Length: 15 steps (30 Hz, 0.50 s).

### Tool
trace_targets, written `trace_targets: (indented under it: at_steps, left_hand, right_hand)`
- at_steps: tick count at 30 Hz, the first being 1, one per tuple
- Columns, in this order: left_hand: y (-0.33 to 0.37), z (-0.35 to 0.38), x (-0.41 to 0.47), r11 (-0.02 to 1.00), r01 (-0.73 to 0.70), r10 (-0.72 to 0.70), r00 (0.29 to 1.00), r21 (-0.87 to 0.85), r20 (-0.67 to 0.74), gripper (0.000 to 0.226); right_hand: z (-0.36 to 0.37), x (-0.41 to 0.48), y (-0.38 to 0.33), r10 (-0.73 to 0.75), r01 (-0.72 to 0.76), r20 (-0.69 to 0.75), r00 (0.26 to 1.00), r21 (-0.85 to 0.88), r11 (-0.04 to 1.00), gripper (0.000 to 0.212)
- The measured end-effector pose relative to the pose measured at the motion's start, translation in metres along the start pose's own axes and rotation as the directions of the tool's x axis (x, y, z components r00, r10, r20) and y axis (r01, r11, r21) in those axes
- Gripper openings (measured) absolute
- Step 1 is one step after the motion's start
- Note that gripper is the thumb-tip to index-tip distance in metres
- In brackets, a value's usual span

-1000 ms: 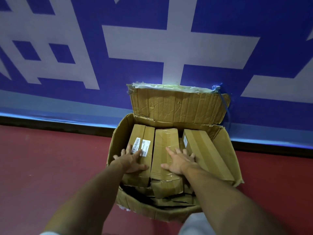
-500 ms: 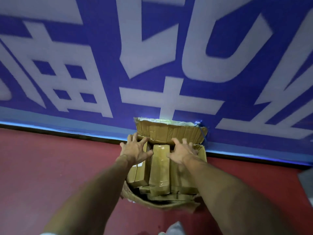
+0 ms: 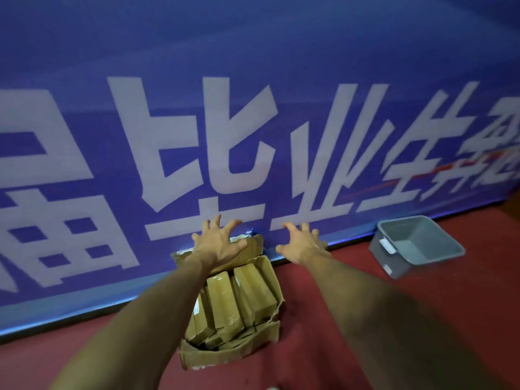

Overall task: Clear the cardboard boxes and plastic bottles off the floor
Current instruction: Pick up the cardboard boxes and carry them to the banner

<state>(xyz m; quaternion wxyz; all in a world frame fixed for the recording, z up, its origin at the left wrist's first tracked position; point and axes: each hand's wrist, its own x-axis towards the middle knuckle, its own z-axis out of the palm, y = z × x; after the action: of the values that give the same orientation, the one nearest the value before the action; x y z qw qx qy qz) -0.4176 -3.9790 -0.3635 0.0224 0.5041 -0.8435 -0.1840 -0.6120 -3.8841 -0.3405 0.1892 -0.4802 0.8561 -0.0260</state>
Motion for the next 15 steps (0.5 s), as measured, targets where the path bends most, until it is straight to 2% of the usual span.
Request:
trace_targets:
  at_steps: [4, 8, 15]
  left_hand:
    - [0.064, -0.009, -0.037, 0.992, -0.117, 0.116, 0.993, 0.042, 0.013, 0.063]
    - [0.138, 0.002, -0.071, 0.962, -0.260, 0.255, 0.965, 0.086, 0.062, 0.063]
    - [0.276, 0.042, -0.163, 0.825, -0.564, 0.552, 0.820, 0.047, 0.151, 0.065]
  right_hand:
    - [-0.022, -0.073, 0.055, 0.147, -0.140, -0.097, 0.984, 0.079, 0.987, 0.072]
    - [-0.032, -0.154, 0.126, 0.337, -0.314, -0.164, 0.927, 0.152, 0.937, 0.070]
    - [-0.037, -0.303, 0.239, 0.623, -0.564, -0.204, 0.755, 0.282, 0.776, 0.071]
